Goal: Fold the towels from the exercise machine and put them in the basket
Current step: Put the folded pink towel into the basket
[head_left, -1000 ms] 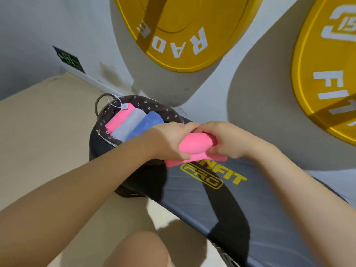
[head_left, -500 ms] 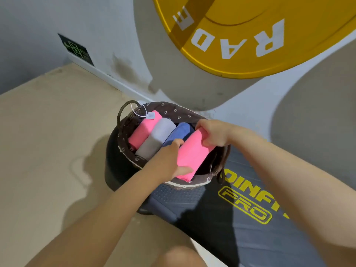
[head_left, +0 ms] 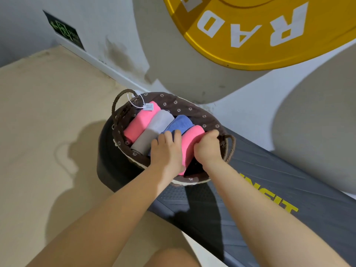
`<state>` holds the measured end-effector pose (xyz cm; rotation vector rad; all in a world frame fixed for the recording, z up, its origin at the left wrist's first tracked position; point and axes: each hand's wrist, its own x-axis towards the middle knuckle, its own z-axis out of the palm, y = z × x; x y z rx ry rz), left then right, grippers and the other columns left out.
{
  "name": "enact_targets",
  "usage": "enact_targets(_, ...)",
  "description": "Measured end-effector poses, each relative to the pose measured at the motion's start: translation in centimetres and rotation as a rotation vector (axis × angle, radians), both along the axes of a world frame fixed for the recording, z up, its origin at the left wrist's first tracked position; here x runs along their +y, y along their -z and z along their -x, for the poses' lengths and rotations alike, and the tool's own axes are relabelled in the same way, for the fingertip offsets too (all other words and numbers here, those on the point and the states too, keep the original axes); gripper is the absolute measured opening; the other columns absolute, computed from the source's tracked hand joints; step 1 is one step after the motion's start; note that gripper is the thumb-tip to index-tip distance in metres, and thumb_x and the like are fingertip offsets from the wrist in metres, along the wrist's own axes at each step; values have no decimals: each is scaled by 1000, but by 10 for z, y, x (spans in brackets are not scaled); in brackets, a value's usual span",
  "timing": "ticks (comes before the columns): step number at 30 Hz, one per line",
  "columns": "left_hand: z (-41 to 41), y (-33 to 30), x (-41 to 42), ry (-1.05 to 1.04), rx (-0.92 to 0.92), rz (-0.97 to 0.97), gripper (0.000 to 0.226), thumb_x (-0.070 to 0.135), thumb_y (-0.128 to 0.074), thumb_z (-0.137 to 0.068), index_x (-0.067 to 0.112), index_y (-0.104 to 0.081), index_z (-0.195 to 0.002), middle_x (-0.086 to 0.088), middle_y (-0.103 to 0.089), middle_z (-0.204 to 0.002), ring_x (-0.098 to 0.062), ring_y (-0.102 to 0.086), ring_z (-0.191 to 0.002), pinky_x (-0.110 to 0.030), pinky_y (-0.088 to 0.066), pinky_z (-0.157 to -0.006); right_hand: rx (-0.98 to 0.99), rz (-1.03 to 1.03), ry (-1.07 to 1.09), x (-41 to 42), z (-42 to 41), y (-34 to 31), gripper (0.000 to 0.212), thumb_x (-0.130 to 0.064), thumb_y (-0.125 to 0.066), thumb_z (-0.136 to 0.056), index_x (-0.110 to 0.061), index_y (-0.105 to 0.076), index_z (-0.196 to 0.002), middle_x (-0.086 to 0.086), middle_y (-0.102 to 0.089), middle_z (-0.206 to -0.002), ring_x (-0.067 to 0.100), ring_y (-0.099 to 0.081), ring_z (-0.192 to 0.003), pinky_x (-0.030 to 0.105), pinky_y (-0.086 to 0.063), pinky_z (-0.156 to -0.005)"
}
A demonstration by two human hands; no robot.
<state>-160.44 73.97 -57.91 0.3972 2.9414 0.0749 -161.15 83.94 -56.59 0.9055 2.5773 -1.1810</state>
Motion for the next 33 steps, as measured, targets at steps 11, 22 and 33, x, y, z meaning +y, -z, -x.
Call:
enact_targets(11,22,-19,-40,98,-524,-380,89,38,-62,-85,16,-4,-149,-2,9,-157,-17,-7,-145,-27,-14,-114,-137,443,-32,-21,-7,18,87,-8,-43,-93,-30,25,-143,4,-2,-159,29,-38,-132,35,-40,-103)
enact_targets(22,20,-14,-43,126,-360,-255,52,10,-35,-96,8,-19,-146,-10,-2,-157,-24,-11,-144,-28,-15,-113,-236,123,-247,-20,-8,9,91,-14,-52,-90,-16,20,-146,10,9,-158,27,-5,-146,35,-13,-119)
enact_targets(33,-31,-117,60,165,-121,-743,52,2,-48,-84,14,-41,-134,-2,-57,-93,-17,-47,-70,-35,-46,-83,220,39,-248,77,-101,-127,25,-11,-41,-92,-13,-52,-115,18,-71,-95,31,-69,-82,40,-53,-84)
